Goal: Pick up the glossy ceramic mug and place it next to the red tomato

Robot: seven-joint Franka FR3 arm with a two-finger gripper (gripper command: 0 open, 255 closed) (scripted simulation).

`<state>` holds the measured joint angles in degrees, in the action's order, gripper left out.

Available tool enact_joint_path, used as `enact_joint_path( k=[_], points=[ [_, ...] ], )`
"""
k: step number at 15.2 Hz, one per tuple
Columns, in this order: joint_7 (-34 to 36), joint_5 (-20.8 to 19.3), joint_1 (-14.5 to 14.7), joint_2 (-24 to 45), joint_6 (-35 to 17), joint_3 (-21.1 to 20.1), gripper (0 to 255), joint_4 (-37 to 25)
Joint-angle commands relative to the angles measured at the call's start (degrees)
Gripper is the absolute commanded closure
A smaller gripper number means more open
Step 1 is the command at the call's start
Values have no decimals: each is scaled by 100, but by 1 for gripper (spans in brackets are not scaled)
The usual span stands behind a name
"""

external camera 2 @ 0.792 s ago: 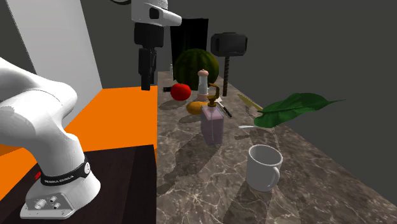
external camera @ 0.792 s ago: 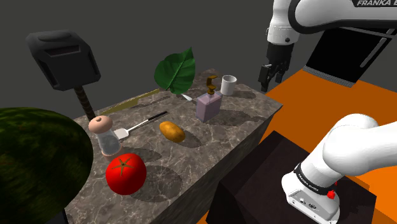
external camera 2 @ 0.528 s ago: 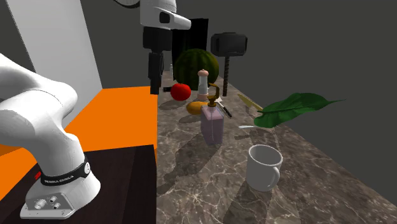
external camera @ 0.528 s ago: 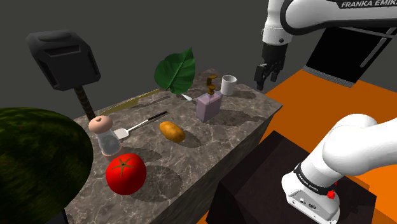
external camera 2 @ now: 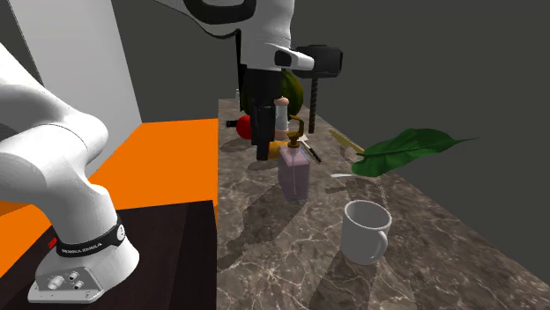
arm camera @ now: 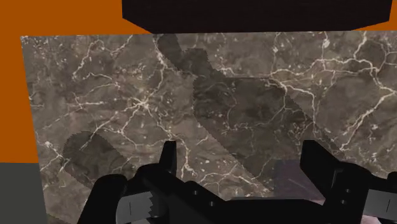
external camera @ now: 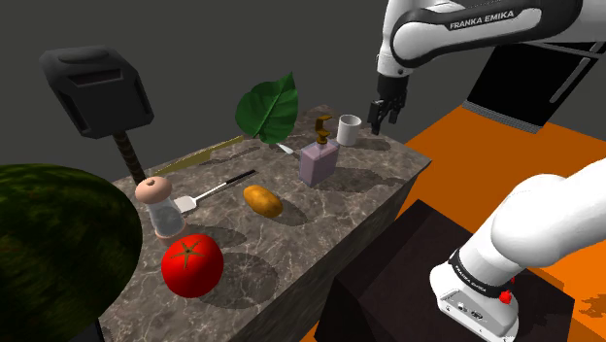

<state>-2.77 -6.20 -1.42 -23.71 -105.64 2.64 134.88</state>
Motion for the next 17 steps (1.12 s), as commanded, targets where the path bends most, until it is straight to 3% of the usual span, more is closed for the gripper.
enact_joint_path(
  k=[1,9,17],
  points=[
    [-185,-21,-21,404,-255,99,0,-208],
    [-911,107,-98,2092,-1051,386,0,-1292],
    [-1578,418,-252,3705,-1363,453,0,-2743]
  ],
)
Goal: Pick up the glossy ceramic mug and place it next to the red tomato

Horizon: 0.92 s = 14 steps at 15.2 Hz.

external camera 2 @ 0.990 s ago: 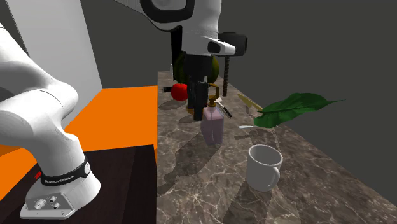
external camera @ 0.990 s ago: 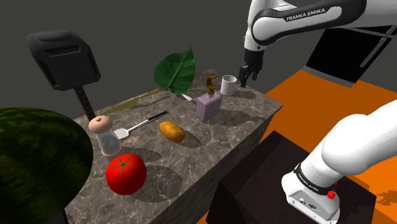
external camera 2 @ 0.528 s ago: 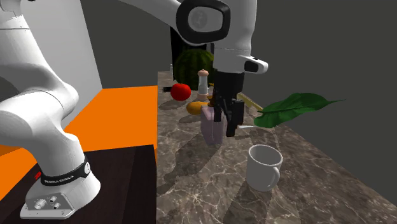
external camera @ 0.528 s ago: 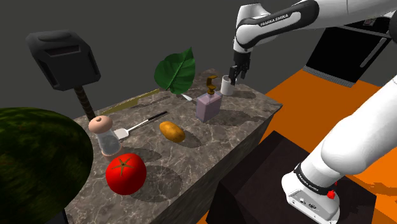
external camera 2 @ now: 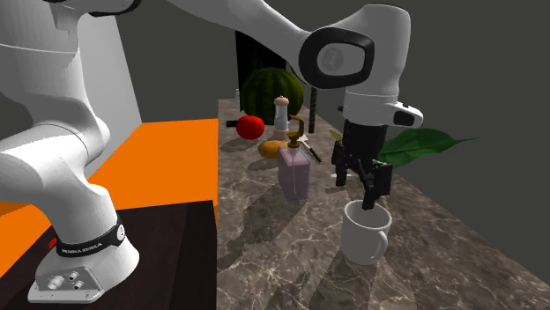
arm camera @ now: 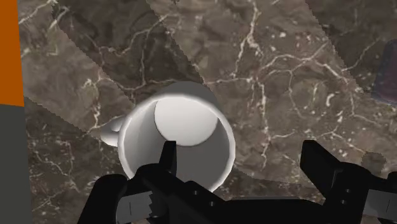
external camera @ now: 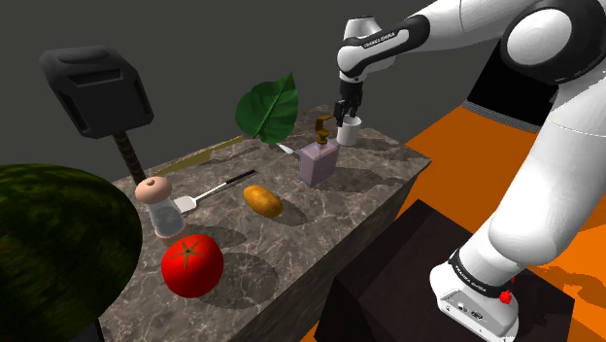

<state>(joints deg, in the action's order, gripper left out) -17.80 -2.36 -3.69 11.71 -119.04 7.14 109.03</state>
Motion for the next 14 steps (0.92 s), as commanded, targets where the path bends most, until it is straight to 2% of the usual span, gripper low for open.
enact_joint_path(
  k=[1,7,14],
  points=[
    [-77,36,-29,192,-93,2,0,-117],
    [-91,56,-51,404,-545,2,0,124],
    [-91,56,-51,404,-545,2,0,124]
  ],
)
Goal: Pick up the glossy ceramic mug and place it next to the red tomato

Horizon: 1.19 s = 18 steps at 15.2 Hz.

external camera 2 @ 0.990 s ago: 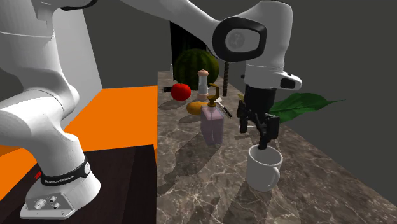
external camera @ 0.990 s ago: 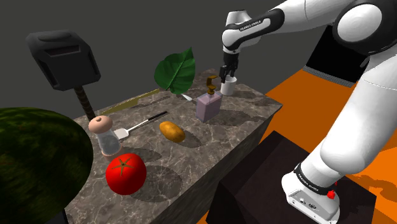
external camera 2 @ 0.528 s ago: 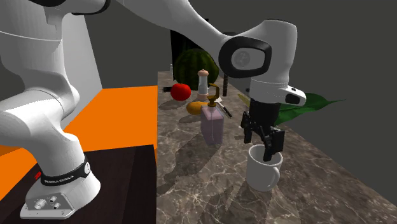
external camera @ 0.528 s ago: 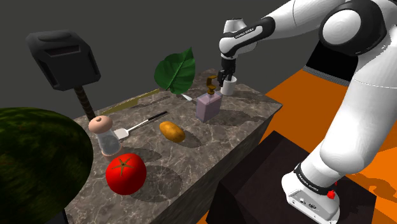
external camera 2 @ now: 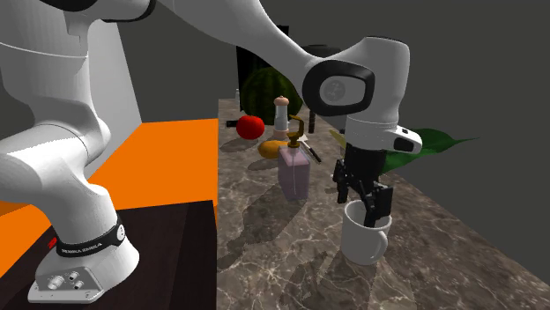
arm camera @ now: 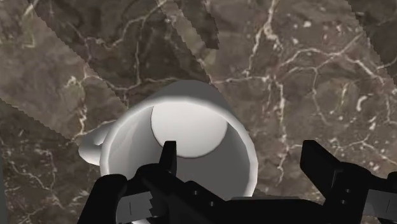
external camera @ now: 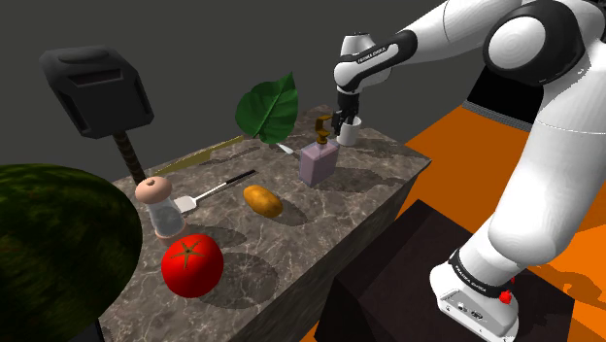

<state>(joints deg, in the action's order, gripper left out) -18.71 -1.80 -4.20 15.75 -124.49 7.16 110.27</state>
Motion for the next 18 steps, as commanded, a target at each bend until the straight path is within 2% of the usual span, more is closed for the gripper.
enact_joint_path(
  k=[1,2,11,18],
  points=[
    [0,0,0,0,0,0,0,0],
    [0,0,0,0,0,0,255,0],
    [0,0,0,0,-1,0,255,0],
    [-5,-22,10,-240,475,7,255,-237]
  ],
)
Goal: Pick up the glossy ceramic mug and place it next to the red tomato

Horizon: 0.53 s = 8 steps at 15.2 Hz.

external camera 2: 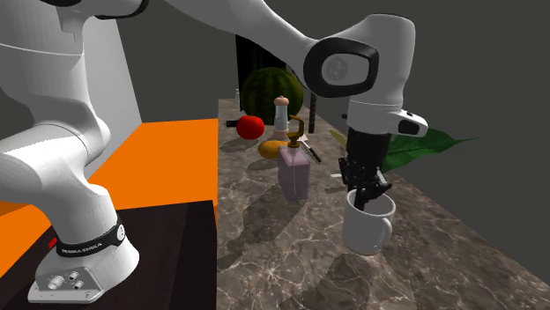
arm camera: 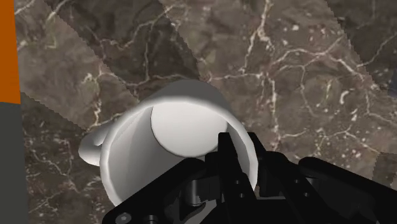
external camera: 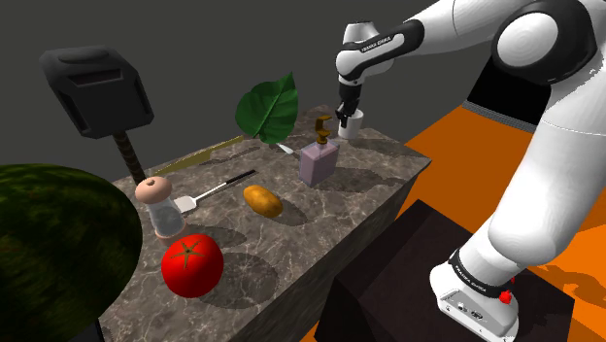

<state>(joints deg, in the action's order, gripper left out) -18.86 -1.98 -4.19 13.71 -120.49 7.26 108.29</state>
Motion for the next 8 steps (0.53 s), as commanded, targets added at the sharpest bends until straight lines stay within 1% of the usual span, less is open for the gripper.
enact_joint_path(
  k=[1,8],
  points=[
    [9,-8,9,-67,144,-2,255,-78],
    [-2,-23,16,-248,635,2,255,-388]
  ],
)
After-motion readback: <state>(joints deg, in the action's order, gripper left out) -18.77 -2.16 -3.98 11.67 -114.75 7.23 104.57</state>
